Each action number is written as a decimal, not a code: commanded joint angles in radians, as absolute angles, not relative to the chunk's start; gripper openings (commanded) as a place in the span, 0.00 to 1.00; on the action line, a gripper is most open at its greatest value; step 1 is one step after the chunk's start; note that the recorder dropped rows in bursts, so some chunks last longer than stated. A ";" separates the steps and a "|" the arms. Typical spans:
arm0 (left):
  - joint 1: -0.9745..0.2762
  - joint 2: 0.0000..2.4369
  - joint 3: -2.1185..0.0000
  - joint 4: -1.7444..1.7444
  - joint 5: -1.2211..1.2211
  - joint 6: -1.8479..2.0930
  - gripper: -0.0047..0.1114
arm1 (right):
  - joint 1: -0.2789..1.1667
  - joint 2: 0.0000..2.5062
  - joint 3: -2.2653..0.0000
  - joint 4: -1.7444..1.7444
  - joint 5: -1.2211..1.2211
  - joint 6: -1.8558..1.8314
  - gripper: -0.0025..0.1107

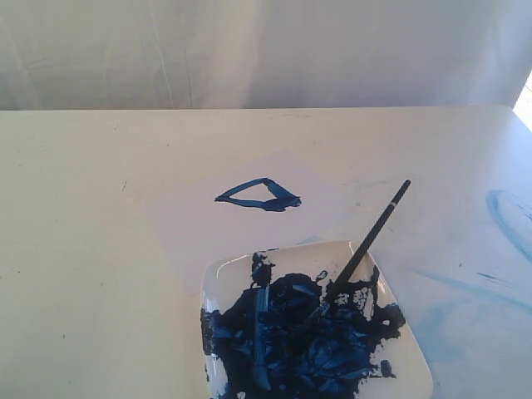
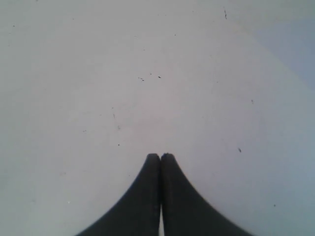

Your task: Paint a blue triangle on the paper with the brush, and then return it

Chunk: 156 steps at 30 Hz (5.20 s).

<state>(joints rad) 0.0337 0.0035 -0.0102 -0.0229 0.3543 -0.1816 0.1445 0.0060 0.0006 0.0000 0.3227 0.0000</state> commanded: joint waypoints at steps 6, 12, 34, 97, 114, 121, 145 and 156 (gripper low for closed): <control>0.039 0.000 0.000 -0.183 0.392 0.000 0.04 | 0.139 0.000 0.000 0.000 0.313 0.000 0.02; 0.039 0.000 0.000 -0.177 0.389 0.000 0.04 | 0.139 0.000 0.000 0.000 0.313 0.000 0.02; 0.039 0.000 0.000 -0.067 0.357 0.000 0.04 | 0.139 0.000 0.000 0.000 0.313 0.000 0.02; 0.033 0.000 0.000 -0.081 0.337 0.000 0.04 | 0.139 0.000 0.000 0.000 0.316 0.000 0.02; 0.034 0.000 0.000 -0.081 0.337 0.000 0.04 | 0.139 0.000 0.000 0.000 0.316 0.000 0.02; 0.034 0.000 0.000 -0.081 0.337 0.000 0.04 | 0.139 0.000 0.000 0.000 0.316 0.000 0.02; 0.017 0.000 0.000 -0.081 0.337 0.000 0.04 | 0.139 0.000 0.000 0.000 0.316 0.000 0.02; 0.017 0.000 0.000 -0.081 0.337 0.000 0.04 | 0.139 0.000 0.000 0.000 0.316 0.000 0.02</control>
<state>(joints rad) 0.0245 0.0035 -0.0066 -0.0827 0.3287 0.0000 0.1445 0.0060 0.0006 0.0000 0.3227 0.0000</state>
